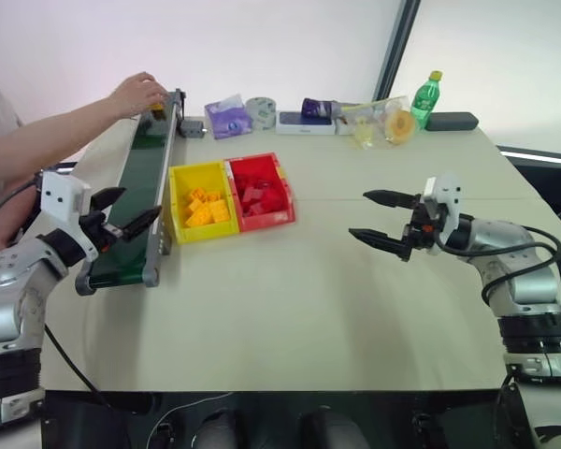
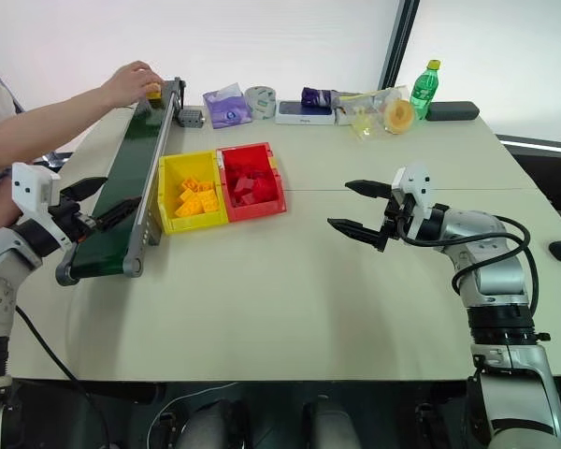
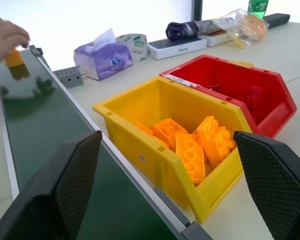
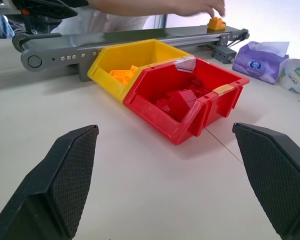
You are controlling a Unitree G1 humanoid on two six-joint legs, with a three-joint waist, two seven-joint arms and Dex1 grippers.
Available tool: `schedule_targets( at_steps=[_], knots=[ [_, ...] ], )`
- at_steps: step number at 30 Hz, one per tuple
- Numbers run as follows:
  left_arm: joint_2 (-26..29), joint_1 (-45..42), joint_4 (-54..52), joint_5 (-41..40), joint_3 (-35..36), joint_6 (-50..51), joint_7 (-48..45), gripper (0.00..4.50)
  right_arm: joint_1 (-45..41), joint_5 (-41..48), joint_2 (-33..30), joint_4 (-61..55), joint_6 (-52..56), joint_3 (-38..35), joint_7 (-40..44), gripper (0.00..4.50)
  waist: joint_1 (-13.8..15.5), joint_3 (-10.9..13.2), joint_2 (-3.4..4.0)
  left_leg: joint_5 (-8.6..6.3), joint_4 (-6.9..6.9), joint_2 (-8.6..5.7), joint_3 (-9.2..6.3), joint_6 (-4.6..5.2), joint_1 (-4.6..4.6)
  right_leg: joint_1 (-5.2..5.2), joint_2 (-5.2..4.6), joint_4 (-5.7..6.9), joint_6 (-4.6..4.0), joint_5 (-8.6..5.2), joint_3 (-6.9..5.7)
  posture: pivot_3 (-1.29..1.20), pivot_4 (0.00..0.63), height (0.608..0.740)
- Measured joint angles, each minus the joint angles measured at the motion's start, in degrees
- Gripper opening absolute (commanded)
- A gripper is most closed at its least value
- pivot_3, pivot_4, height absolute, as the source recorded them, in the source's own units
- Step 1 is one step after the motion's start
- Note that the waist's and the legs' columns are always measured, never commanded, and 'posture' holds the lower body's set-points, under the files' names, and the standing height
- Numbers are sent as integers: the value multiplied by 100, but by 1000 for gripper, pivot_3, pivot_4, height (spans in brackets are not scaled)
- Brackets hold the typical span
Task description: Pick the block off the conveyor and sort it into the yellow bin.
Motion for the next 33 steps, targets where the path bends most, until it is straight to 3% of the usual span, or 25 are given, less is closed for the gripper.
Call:
schedule_targets(
  at_steps=[33],
  knots=[
    [7,296,-337,-241,153,-91,51,4448,-72,-41,43,30,0,9,115,4500,1,0,0,0,0,0,0,0,0,0,-1,0,0,0,0,0,150,740]
  ],
)
